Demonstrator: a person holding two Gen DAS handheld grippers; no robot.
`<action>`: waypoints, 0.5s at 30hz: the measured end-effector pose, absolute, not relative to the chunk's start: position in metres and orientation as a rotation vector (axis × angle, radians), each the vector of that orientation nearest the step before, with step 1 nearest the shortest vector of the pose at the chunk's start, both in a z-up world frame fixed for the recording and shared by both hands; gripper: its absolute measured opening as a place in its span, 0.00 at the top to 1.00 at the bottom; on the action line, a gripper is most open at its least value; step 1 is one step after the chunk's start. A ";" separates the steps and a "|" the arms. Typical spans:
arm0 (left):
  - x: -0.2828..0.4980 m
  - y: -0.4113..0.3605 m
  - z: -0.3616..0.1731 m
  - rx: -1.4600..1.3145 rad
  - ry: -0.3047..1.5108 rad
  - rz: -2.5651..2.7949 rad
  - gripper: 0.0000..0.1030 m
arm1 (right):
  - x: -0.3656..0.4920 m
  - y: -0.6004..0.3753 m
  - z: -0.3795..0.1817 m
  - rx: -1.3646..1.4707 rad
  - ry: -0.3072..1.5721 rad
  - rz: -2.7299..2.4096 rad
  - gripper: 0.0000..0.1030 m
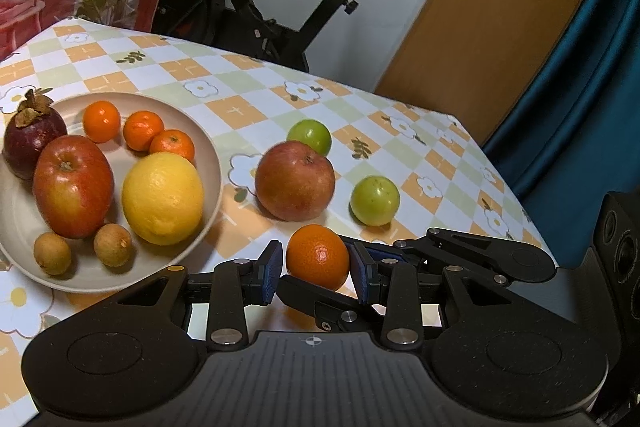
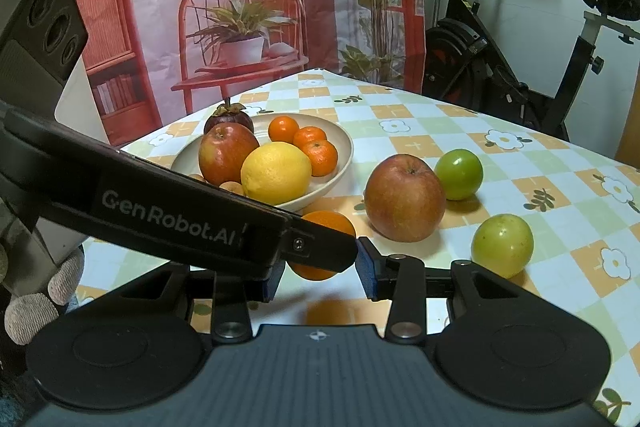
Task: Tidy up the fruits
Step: 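Carry the tangerine with the left tool onto the plate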
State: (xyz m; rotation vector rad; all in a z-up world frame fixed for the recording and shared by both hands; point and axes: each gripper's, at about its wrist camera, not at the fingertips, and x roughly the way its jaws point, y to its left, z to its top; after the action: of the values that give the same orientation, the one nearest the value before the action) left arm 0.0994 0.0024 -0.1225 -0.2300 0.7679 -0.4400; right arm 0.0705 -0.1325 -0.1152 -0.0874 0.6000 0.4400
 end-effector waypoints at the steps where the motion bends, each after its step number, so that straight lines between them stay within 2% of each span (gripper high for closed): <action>1: 0.099 0.005 -0.121 -0.235 0.759 -0.435 0.63 | 0.071 -0.132 -0.114 -0.090 0.599 0.442 0.60; 15: 0.136 0.061 -0.090 -0.305 0.688 -0.339 0.63 | 0.113 -0.092 -0.086 -0.178 0.546 0.540 0.60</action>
State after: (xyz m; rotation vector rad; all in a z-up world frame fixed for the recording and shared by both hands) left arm 0.1364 0.0606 -0.0900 -0.3049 0.6881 -0.3385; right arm 0.1127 -0.0916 -0.0860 -0.1785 0.5462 0.5401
